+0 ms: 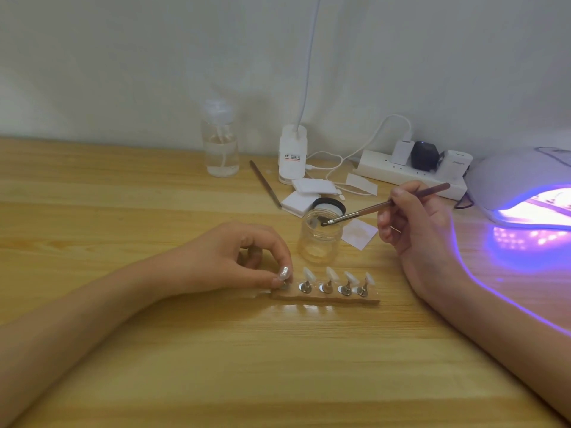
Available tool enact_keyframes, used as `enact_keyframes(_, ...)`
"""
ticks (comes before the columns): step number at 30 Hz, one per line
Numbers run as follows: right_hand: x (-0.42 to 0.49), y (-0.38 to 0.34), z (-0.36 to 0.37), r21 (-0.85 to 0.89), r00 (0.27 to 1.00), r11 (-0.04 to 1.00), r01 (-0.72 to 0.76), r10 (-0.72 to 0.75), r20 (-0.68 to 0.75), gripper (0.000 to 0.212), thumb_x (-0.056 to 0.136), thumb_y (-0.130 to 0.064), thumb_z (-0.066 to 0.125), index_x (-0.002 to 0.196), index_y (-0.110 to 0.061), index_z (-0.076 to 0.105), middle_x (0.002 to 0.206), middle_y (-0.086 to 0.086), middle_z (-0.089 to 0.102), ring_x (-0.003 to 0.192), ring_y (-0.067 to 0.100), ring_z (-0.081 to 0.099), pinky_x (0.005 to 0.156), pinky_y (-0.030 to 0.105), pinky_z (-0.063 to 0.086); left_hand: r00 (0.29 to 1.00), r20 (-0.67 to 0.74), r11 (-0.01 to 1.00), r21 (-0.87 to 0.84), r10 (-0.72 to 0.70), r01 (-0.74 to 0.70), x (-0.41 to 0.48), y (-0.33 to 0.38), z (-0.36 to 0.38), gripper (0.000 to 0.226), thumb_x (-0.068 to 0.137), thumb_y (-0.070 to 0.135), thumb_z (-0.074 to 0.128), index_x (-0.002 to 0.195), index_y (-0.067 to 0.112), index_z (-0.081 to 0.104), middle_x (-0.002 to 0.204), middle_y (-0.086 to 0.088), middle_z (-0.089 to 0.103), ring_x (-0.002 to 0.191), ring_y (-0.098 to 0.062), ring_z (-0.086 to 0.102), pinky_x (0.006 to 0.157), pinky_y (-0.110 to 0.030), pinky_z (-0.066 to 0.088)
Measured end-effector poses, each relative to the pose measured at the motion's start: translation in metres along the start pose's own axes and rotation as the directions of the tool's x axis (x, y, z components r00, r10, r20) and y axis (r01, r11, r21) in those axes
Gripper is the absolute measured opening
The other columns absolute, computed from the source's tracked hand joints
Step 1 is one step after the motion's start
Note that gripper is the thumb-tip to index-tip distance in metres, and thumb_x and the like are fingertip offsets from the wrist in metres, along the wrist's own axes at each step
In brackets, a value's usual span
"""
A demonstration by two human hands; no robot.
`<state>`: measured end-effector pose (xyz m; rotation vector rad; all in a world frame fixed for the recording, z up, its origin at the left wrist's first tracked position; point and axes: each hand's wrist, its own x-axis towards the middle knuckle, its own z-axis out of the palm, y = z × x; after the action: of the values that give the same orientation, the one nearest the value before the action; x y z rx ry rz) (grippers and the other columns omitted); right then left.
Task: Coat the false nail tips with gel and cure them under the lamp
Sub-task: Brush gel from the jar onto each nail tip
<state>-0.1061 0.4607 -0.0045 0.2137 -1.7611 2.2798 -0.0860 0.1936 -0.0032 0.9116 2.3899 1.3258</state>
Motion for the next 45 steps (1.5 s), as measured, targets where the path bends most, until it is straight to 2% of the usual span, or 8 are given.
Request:
enact_keyframes(5, 0.0, 0.001, -0.001, 0.003, 1.0, 1.0, -0.001, 0.001, 0.009, 0.019, 0.101, -0.011, 0.05, 0.082, -0.016, 0.052, 0.056, -0.001, 0.058, 0.052, 0.009, 0.056, 0.046, 0.018, 0.043, 0.997, -0.055, 0.992, 0.114, -0.049, 0.054, -0.003, 0.006, 0.011, 0.032, 0.067, 0.055, 0.074, 0.092, 0.036, 0.07, 0.085, -0.002, 0.068, 0.059, -0.007, 0.046, 0.057, -0.023, 0.04)
enact_keyframes(11, 0.001, 0.003, -0.002, -0.001, 1.0, 1.0, 0.002, -0.002, 0.014, 0.02, 0.101, -0.012, 0.051, 0.082, -0.017, 0.052, 0.056, -0.001, 0.058, 0.052, 0.01, 0.055, 0.047, 0.018, 0.044, 0.976, -0.215, 0.974, 0.217, -0.011, 0.059, -0.004, 0.012, 0.027, 0.033, 0.064, 0.06, 0.063, 0.09, 0.04, 0.067, 0.088, 0.024, 0.066, 0.077, -0.009, 0.051, 0.067, -0.029, 0.043)
enact_keyframes(18, 0.0, -0.006, 0.004, -0.207, 0.964, 0.949, 0.24, -0.207, 0.169, 0.016, 0.097, -0.016, 0.056, 0.082, -0.019, 0.051, 0.058, 0.003, 0.061, 0.052, 0.017, 0.057, 0.049, 0.024, 0.047, 0.979, -0.206, 0.98, 0.198, 0.004, 0.038, -0.006, 0.013, 0.026, 0.014, 0.08, 0.025, 0.08, 0.085, 0.033, 0.07, 0.087, 0.025, 0.067, 0.083, -0.007, 0.052, 0.064, -0.014, 0.038)
enact_keyframes(28, -0.002, -0.005, 0.017, -0.375, 0.928, 0.874, 0.31, -0.192, 0.32, 0.014, 0.094, -0.018, 0.058, 0.083, -0.012, 0.052, 0.06, 0.009, 0.061, 0.052, 0.019, 0.057, 0.05, 0.03, 0.048, 0.982, -0.171, 0.99, 0.124, 0.085, -0.064, -0.005, 0.015, 0.027, 0.006, 0.075, 0.03, 0.075, 0.08, 0.03, 0.071, 0.09, 0.012, 0.071, 0.09, -0.017, 0.055, 0.074, -0.02, 0.043)
enact_keyframes(33, 0.002, -0.007, 0.014, -0.358, 0.939, 0.892, 0.275, -0.17, 0.298, 0.018, 0.097, -0.013, 0.058, 0.081, -0.017, 0.053, 0.058, 0.007, 0.062, 0.049, 0.019, 0.057, 0.049, 0.026, 0.047, 0.962, -0.164, 0.936, 0.313, 0.219, -0.16, -0.006, 0.014, 0.028, 0.015, 0.083, 0.026, 0.075, 0.079, 0.035, 0.064, 0.093, 0.015, 0.069, 0.092, -0.016, 0.055, 0.068, -0.019, 0.041)
enact_keyframes(37, 0.003, -0.006, 0.014, -0.343, 0.943, 0.905, 0.251, -0.147, 0.3, 0.018, 0.097, -0.013, 0.058, 0.08, -0.017, 0.053, 0.058, 0.007, 0.063, 0.048, 0.018, 0.057, 0.048, 0.025, 0.047, 0.915, -0.18, 0.841, 0.488, 0.36, -0.235, -0.008, 0.017, 0.03, 0.012, 0.078, 0.018, 0.072, 0.081, 0.028, 0.067, 0.094, 0.019, 0.066, 0.093, -0.012, 0.055, 0.07, -0.036, 0.051)
enact_keyframes(42, 0.008, -0.007, 0.007, -0.24, 0.978, 0.962, 0.132, -0.087, 0.189, 0.017, 0.096, -0.02, 0.059, 0.08, -0.02, 0.054, 0.061, 0.006, 0.063, 0.05, 0.017, 0.055, 0.049, 0.023, 0.046, 0.872, -0.339, 0.932, 0.215, 0.353, -0.293, -0.009, 0.028, 0.024, 0.01, 0.083, 0.024, 0.07, 0.08, 0.027, 0.061, 0.096, 0.012, 0.072, 0.09, -0.017, 0.062, 0.073, -0.017, 0.038)
enact_keyframes(45, 0.01, -0.005, 0.003, -0.14, 0.995, 0.99, 0.029, -0.015, 0.094, 0.019, 0.099, -0.018, 0.058, 0.081, -0.022, 0.056, 0.061, 0.002, 0.061, 0.053, 0.015, 0.056, 0.049, 0.022, 0.046, 0.875, -0.435, 0.963, -0.057, 0.214, -0.263, -0.003, 0.034, 0.013, 0.014, 0.081, 0.035, 0.069, 0.081, 0.025, 0.06, 0.096, 0.007, 0.075, 0.083, -0.029, 0.065, 0.065, -0.033, 0.043)
